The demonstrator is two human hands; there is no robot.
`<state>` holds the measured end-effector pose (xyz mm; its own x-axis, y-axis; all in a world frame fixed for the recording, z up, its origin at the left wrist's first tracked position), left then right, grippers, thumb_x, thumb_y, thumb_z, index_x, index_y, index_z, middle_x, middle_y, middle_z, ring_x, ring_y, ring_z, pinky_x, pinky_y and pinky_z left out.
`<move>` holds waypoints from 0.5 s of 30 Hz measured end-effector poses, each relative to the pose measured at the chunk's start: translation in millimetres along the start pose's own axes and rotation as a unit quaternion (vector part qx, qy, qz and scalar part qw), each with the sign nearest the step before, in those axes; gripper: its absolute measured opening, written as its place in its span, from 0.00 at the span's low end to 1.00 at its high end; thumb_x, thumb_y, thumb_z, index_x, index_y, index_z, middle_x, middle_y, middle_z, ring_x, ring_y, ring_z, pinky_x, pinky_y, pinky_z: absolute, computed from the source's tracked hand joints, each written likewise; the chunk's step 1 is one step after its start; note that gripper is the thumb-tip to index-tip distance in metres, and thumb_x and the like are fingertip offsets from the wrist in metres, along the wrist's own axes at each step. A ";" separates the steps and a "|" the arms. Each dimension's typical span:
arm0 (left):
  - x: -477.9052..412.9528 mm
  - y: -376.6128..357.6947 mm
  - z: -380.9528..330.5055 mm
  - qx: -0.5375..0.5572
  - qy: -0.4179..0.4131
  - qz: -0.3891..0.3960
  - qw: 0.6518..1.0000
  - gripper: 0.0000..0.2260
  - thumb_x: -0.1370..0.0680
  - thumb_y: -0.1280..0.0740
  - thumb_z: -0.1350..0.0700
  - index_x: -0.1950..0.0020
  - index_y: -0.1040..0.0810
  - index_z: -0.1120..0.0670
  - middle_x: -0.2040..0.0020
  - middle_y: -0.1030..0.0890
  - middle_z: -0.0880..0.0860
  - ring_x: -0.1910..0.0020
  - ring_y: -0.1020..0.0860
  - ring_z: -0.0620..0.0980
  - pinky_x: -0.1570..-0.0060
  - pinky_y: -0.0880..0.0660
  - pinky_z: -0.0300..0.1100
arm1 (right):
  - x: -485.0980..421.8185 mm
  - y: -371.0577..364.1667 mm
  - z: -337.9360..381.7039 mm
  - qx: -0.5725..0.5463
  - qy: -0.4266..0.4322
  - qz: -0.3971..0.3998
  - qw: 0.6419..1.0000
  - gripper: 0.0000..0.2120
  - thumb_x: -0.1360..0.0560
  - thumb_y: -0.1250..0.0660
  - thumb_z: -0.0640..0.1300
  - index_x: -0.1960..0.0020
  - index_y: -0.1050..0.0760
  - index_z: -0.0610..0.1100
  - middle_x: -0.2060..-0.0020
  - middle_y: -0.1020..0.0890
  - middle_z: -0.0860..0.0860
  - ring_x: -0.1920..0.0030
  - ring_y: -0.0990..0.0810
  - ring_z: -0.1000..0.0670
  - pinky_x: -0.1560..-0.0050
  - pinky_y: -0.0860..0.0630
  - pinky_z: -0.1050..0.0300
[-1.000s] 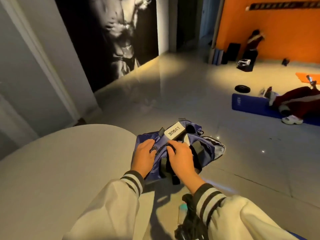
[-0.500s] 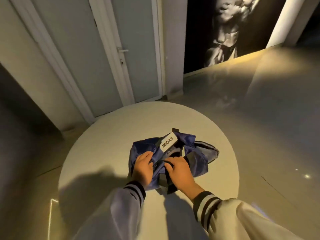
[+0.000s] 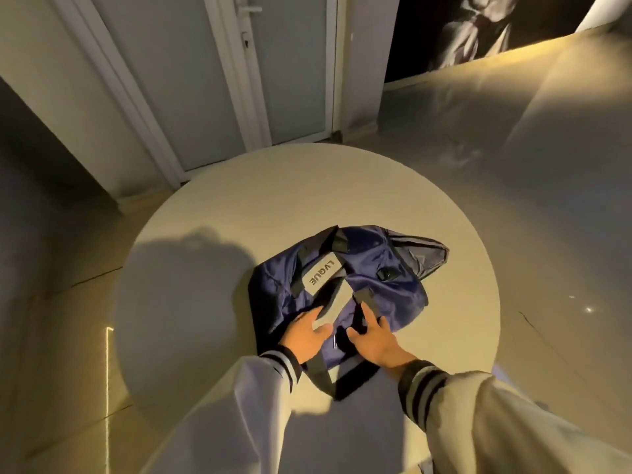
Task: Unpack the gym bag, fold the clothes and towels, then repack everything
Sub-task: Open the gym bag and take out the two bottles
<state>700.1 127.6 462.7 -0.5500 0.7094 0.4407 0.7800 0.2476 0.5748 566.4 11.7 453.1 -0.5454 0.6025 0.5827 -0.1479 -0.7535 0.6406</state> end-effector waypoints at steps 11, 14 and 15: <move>10.4 62.5 41.2 -0.132 0.121 -0.085 0.980 0.14 0.17 0.43 0.53 0.33 0.27 0.55 0.36 0.21 0.60 0.38 0.23 0.61 0.37 0.27 0.53 | -12.7 -57.1 93.7 -0.100 0.134 0.084 0.982 0.32 0.15 0.45 0.53 0.18 0.58 0.50 0.19 0.52 0.49 0.20 0.50 0.47 0.23 0.53 0.58; 15.8 85.8 34.7 -0.211 0.098 -0.125 0.964 0.23 0.18 0.41 0.56 0.22 0.37 0.51 0.31 0.26 0.56 0.33 0.26 0.57 0.33 0.31 0.53 | -7.7 -64.0 121.6 -0.143 0.141 0.108 0.974 0.28 0.15 0.45 0.51 0.18 0.52 0.52 0.20 0.45 0.48 0.21 0.44 0.45 0.26 0.47 0.58; 17.1 87.2 25.5 -0.221 0.066 -0.140 0.963 0.27 0.18 0.40 0.56 0.19 0.42 0.50 0.27 0.30 0.55 0.29 0.30 0.56 0.29 0.34 0.54 | -8.2 -63.0 121.8 -0.159 0.132 0.101 0.973 0.27 0.15 0.45 0.51 0.19 0.48 0.53 0.21 0.42 0.48 0.22 0.42 0.45 0.26 0.45 0.57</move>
<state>766.3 178.1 502.7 -0.7757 0.5589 0.2931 0.4088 0.0911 0.9081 680.7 86.3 468.9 -0.7761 0.3762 0.5061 -0.2401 -0.9184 0.3143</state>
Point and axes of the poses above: each hand's wrist, its own x-axis away from the middle knuckle, its own y-axis out of the back of the hand, z = x × y, the point moved 10 cm from there along -x, towards the middle knuckle
